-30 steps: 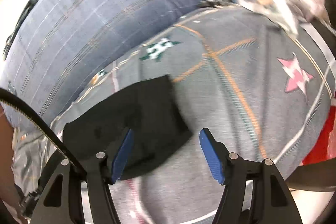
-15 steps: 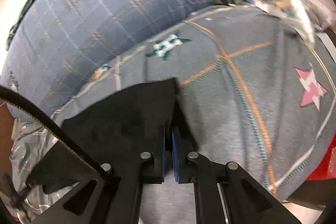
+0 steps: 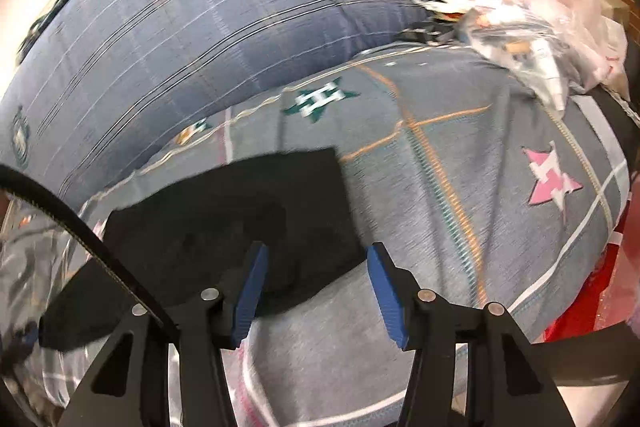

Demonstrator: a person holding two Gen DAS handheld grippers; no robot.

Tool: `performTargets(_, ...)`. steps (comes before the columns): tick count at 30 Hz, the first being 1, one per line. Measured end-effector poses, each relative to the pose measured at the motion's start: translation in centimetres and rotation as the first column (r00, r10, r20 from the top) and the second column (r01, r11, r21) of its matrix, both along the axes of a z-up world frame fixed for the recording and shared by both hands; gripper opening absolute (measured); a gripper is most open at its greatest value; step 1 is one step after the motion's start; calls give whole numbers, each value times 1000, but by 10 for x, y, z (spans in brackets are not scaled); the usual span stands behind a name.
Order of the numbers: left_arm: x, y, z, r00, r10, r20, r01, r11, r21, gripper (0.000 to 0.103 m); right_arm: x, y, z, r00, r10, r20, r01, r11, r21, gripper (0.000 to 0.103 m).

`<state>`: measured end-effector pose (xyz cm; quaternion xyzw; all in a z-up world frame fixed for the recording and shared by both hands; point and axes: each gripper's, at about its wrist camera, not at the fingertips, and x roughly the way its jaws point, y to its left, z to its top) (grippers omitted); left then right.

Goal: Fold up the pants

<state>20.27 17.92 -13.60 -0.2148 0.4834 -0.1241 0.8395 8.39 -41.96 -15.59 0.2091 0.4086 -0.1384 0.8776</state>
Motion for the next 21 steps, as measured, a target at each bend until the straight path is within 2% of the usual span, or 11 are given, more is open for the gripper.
performTargets(1, 16, -12, -8, 999, -30, -32, 31, 1000, 2, 50, 1, 5, -3, 1000, 11, -5, -11, 1000, 3, 57)
performTargets(3, 26, -29, -14, 994, -89, -59, 90, 996, 27, 7, 1, 15, -10, 999, 35, -19, -35, 999, 10, 57)
performTargets(5, 32, -51, -2, 991, -131, -16, 132, 988, 81, 7, 3, 23, -16, 998, 52, -29, -51, 999, 11, 57)
performTargets(9, 20, -65, 40, 965, -172, 198, 155, 983, 99, 10, 7, 34, -28, 997, 69, -45, -68, 997, 26, 57)
performTargets(10, 17, -65, 42, 964, -159, 212, 128, 980, 154, 13, 6, 36, -30, 996, 72, -47, -71, 997, 27, 57)
performTargets(12, 20, -60, 22, 985, -107, 134, 62, 951, 302, 32, 8, 39, -35, 995, 81, -57, -79, 996, 31, 57)
performTargets(13, 22, -53, 7, 994, -78, 80, 47, 941, 336, 32, 8, 39, -36, 995, 83, -59, -81, 996, 32, 57)
performTargets(15, 21, -34, -15, 999, -28, -15, 32, 950, 311, 32, 10, 40, -39, 994, 84, -66, -82, 996, 38, 57)
performTargets(16, 14, -16, -23, 999, 12, -50, 0, 971, 238, 32, 10, 39, -40, 994, 84, -67, -82, 996, 38, 57)
performTargets(18, 2, 5, -22, 997, 66, -40, -60, 988, 145, 32, 11, 41, -38, 994, 94, -63, -92, 995, 36, 57)
performTargets(21, -11, 14, -15, 996, 94, 5, -94, 990, 102, 37, 14, 43, -35, 994, 101, -52, -99, 995, 26, 58)
